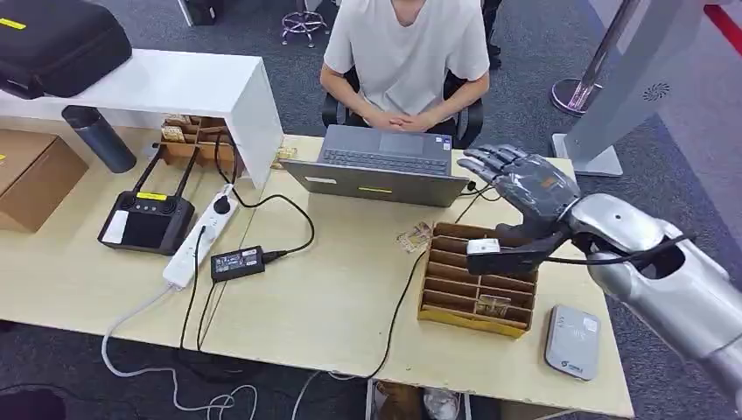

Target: Pass the card to the sensor for recognition and then transmit it.

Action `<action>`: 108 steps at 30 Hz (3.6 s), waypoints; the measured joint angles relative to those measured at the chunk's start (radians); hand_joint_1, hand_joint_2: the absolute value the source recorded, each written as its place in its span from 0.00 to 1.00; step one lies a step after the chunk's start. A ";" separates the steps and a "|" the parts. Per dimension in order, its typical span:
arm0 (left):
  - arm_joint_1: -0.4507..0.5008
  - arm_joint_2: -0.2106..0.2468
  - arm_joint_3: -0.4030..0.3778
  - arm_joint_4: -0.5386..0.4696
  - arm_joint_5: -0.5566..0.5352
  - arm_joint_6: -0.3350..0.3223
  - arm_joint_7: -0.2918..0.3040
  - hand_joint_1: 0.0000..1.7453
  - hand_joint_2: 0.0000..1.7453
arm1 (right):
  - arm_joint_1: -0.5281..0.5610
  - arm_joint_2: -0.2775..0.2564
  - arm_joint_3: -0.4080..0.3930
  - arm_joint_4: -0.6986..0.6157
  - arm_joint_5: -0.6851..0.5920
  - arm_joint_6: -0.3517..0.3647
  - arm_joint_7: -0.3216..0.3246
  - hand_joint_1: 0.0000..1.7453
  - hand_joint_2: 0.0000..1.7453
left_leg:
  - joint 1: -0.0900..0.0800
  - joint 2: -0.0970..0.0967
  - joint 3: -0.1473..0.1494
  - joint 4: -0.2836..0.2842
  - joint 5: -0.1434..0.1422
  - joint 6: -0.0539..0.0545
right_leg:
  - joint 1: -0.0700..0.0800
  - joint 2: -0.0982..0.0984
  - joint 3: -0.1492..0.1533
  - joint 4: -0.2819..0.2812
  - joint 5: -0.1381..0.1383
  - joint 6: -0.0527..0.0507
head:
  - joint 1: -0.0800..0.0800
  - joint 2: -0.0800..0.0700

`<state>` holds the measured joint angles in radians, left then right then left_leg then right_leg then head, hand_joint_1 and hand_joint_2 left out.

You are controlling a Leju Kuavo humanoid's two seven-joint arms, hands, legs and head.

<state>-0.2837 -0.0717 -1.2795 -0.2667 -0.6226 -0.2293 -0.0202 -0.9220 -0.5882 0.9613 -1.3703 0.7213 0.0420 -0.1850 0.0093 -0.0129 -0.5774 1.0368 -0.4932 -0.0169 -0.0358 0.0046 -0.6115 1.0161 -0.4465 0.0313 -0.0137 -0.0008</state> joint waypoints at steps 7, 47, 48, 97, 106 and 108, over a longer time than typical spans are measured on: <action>0.000 0.002 -0.008 0.000 -0.025 0.000 -0.005 0.00 1.00 | 0.016 -0.044 -0.002 -0.082 -0.041 -0.002 0.050 0.00 1.00 | 0.000 0.000 0.000 0.000 0.000 0.000 | 0.000 0.000 0.000 0.000 0.000 0.000 | 0.000 0.000; 0.003 0.011 -0.042 0.000 -0.116 -0.009 -0.031 0.00 1.00 | 0.228 -0.080 -0.027 -0.146 0.015 0.033 0.274 0.00 1.00 | 0.000 0.000 -0.001 0.000 0.000 0.000 | 0.000 0.000 0.000 0.000 0.000 0.000 | 0.000 0.000; 0.003 0.011 -0.043 0.000 -0.119 -0.009 -0.035 0.00 1.00 | 0.233 -0.079 -0.028 -0.148 0.015 0.035 0.277 0.00 1.00 | 0.000 0.000 -0.001 0.000 0.000 0.001 | 0.000 0.000 0.000 0.000 0.000 0.000 | 0.000 0.000; -0.005 0.034 -0.064 0.000 -0.125 -0.010 -0.115 0.00 1.00 | 0.478 0.121 -0.208 -0.121 0.318 -0.289 0.320 0.00 1.00 | 0.000 0.000 -0.001 0.000 0.000 0.000 | 0.000 -0.001 -0.001 0.000 -0.001 0.000 | 0.000 0.000; 0.009 0.045 -0.038 0.000 0.000 -0.026 -0.192 0.00 1.00 | 0.486 0.122 -0.224 -0.110 0.380 -0.172 0.466 0.00 1.00 | 0.000 -0.001 -0.001 -0.001 -0.001 0.000 | 0.000 -0.001 0.001 0.000 -0.001 0.001 | 0.000 0.000; 0.037 0.059 0.014 0.000 0.069 0.046 -0.212 0.00 1.00 | 0.505 0.114 -0.275 -0.074 0.405 -0.150 0.526 0.00 1.00 | 0.000 -0.004 -0.001 -0.001 -0.001 0.001 | -0.002 -0.004 0.002 0.000 -0.002 0.000 | 0.000 0.000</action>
<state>-0.2465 -0.0122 -1.2654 -0.2667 -0.5536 -0.1836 -0.2323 -0.4171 -0.4745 0.6864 -1.4447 1.1265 -0.1083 0.3407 0.0091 -0.0166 -0.5782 1.0354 -0.4939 -0.0163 -0.0381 0.0003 -0.6094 1.0163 -0.4488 0.0315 -0.0137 -0.0008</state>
